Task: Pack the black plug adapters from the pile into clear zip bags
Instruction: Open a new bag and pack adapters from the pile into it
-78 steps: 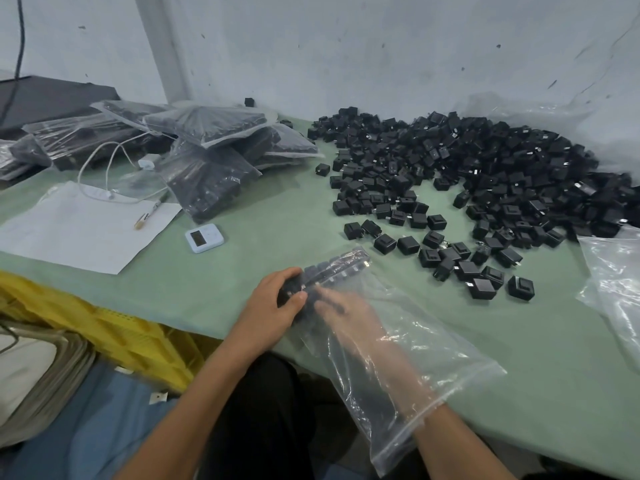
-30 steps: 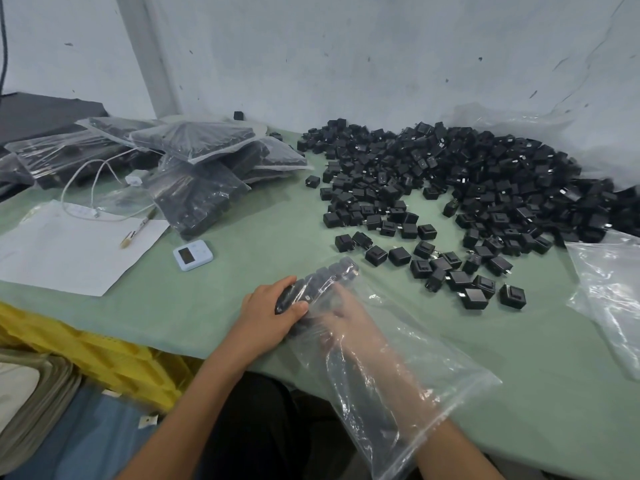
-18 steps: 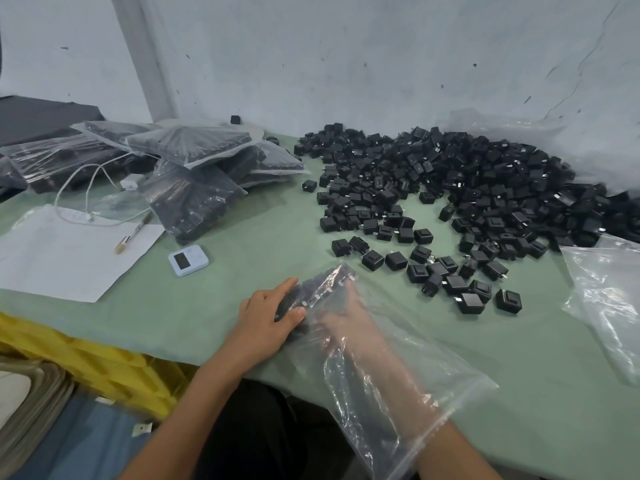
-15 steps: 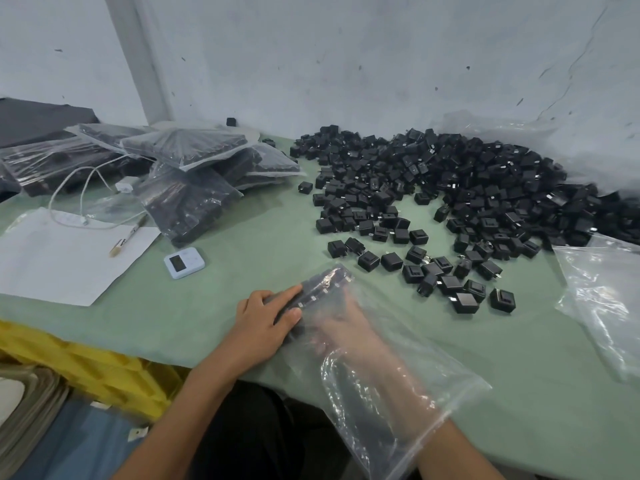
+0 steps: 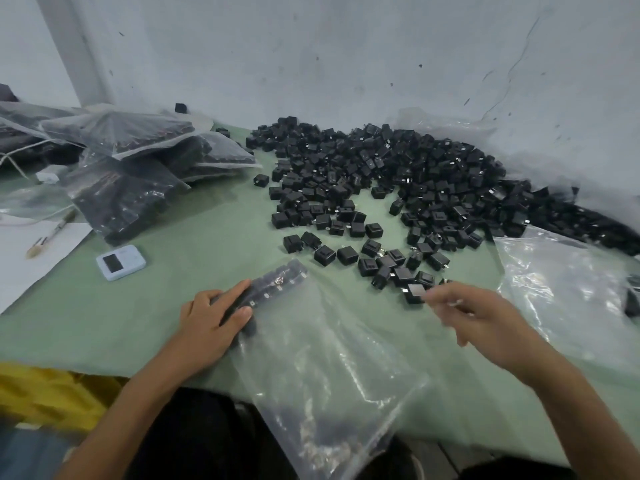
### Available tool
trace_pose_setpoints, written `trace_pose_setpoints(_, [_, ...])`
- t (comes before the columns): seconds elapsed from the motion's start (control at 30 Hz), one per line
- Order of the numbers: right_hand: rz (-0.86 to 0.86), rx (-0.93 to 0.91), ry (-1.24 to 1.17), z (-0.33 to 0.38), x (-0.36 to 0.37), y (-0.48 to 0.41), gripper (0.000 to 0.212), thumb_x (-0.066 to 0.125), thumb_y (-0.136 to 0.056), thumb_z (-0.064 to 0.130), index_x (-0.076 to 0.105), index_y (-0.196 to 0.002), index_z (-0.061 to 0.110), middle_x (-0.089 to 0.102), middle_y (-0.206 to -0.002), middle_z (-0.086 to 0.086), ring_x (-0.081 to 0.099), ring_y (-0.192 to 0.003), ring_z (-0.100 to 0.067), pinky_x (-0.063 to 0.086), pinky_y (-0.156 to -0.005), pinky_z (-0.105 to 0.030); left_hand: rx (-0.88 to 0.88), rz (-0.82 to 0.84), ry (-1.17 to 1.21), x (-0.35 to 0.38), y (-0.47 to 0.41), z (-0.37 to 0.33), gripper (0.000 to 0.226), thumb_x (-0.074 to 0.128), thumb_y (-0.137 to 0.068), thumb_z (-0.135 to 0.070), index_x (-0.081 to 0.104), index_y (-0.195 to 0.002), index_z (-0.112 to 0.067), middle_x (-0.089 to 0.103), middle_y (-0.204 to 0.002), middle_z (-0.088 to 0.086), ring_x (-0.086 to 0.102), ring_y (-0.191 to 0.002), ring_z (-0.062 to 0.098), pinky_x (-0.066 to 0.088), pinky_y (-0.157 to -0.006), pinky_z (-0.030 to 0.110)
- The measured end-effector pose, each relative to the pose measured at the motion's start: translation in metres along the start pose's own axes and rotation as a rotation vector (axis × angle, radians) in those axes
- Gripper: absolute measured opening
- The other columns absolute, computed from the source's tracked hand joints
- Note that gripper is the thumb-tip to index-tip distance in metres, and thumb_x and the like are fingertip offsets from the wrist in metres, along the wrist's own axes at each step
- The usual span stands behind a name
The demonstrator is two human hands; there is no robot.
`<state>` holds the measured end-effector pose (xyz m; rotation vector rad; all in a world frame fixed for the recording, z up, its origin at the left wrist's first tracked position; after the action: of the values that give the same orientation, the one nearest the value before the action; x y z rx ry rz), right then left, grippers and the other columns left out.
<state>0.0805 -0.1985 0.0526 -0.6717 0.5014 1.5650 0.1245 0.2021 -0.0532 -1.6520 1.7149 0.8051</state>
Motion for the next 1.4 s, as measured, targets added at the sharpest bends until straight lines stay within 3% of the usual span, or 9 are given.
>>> trace_pose_setpoints(0.13, [0.132,0.099,0.622,-0.033,0.031,-0.069,0.041,0.058,-0.097,0.021,0.053,-0.138,0.027,0.049,-0.134,0.002,0.051,-0.121,-0.022,0.044,-0.101,-0.035,-0.012,-0.011,-0.003,0.002,-0.004,0.005,0.05,0.045,-0.1,-0.049,0.033,-0.149,-0.05,0.048,-0.13,0.002,0.037,-0.129,0.025,0.022,-0.115,0.036])
trace_pose_setpoints(0.43, [0.075,0.059,0.545,-0.052,0.03,-0.05,0.033,0.06,-0.096,0.022,0.051,-0.128,0.019,0.051,-0.127,-0.006,0.048,-0.118,-0.026,0.04,-0.1,-0.036,0.003,-0.05,-0.004,0.0,-0.006,0.001,0.049,0.048,-0.101,-0.043,0.038,-0.149,-0.044,0.053,-0.126,0.008,0.04,-0.13,0.027,0.02,-0.116,0.038])
trace_pose_setpoints(0.6, [-0.133,0.198,-0.114,-0.029,0.011,0.043,0.03,0.058,-0.096,0.012,0.068,-0.112,0.035,0.062,-0.111,-0.001,0.066,-0.089,-0.016,0.054,-0.084,-0.028,0.012,-0.048,-0.013,-0.001,-0.006,0.003,0.049,0.049,-0.102,-0.043,0.039,-0.149,-0.042,0.055,-0.126,0.012,0.044,-0.127,0.032,0.024,-0.116,0.043])
trace_pose_setpoints(0.73, [0.155,0.241,-0.548,0.008,0.028,0.13,0.027,0.06,-0.092,0.013,0.076,-0.11,0.025,0.072,-0.101,-0.017,0.067,-0.071,-0.028,0.055,-0.065,-0.031,0.019,-0.056,-0.021,0.0,-0.006,0.001,0.048,0.048,-0.102,-0.042,0.039,-0.15,-0.041,0.055,-0.129,0.012,0.042,-0.129,0.031,0.022,-0.116,0.042])
trace_pose_setpoints(0.87, [0.299,0.251,-0.517,0.035,0.085,0.136,0.023,0.06,-0.097,0.017,0.075,-0.112,0.028,0.075,-0.097,-0.005,0.071,-0.072,-0.023,0.057,-0.067,-0.029,0.014,-0.044,-0.017,0.0,-0.006,0.002,0.049,0.048,-0.102,-0.044,0.038,-0.15,-0.042,0.052,-0.134,0.01,0.04,-0.132,0.03,0.02,-0.117,0.041])
trace_pose_setpoints(1.07, [0.154,0.413,-0.986,0.049,0.152,0.079,0.028,0.061,-0.095,0.018,0.068,-0.121,0.015,0.073,-0.115,-0.008,0.07,-0.107,-0.027,0.059,-0.089,-0.037,0.012,-0.04,-0.003,0.0,-0.007,-0.001,0.049,0.049,-0.102,-0.043,0.04,-0.15,-0.039,0.055,-0.13,0.009,0.043,-0.13,0.029,0.021,-0.116,0.04])
trace_pose_setpoints(1.17, [0.149,0.386,-1.18,0.056,0.173,0.047,0.034,0.07,-0.086,0.009,0.067,-0.12,0.004,0.072,-0.116,-0.012,0.07,-0.108,-0.028,0.061,-0.076,-0.031,-0.004,-0.017,-0.02,-0.001,-0.007,0.0,0.052,0.044,-0.1,-0.054,0.038,-0.15,-0.041,0.053,-0.132,0.009,0.04,-0.133,0.03,0.021,-0.117,0.039])
trace_pose_setpoints(1.3, [0.21,0.427,-1.142,0.072,0.204,0.006,0.039,0.052,-0.098,-0.004,0.054,-0.136,0.003,0.057,-0.136,-0.007,0.058,-0.123,-0.018,0.051,-0.092,-0.015,0.002,-0.017,-0.01,0.001,-0.006,0.0,0.05,0.044,-0.101,-0.05,0.037,-0.15,-0.042,0.051,-0.133,0.01,0.037,-0.132,0.029,0.02,-0.116,0.034])
trace_pose_setpoints(1.4, [0.129,0.297,-0.952,0.086,0.213,-0.013,0.032,0.053,-0.098,-0.002,0.068,-0.114,0.021,0.072,-0.113,0.0,0.07,-0.1,-0.013,0.056,-0.081,-0.018,-0.008,-0.015,0.002,0.002,-0.005,0.001,0.05,0.046,-0.102,-0.046,0.035,-0.15,-0.043,0.049,-0.134,0.007,0.035,-0.133,0.027,0.018,-0.112,0.029])
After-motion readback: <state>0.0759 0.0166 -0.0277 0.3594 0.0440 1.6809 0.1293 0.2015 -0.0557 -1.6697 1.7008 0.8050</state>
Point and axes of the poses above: each hand's wrist, its own y-axis away from the middle knuckle, its own x-axis out of the palm, z = x × y, the point moved 3 cm from there along -y, towards the middle knuckle
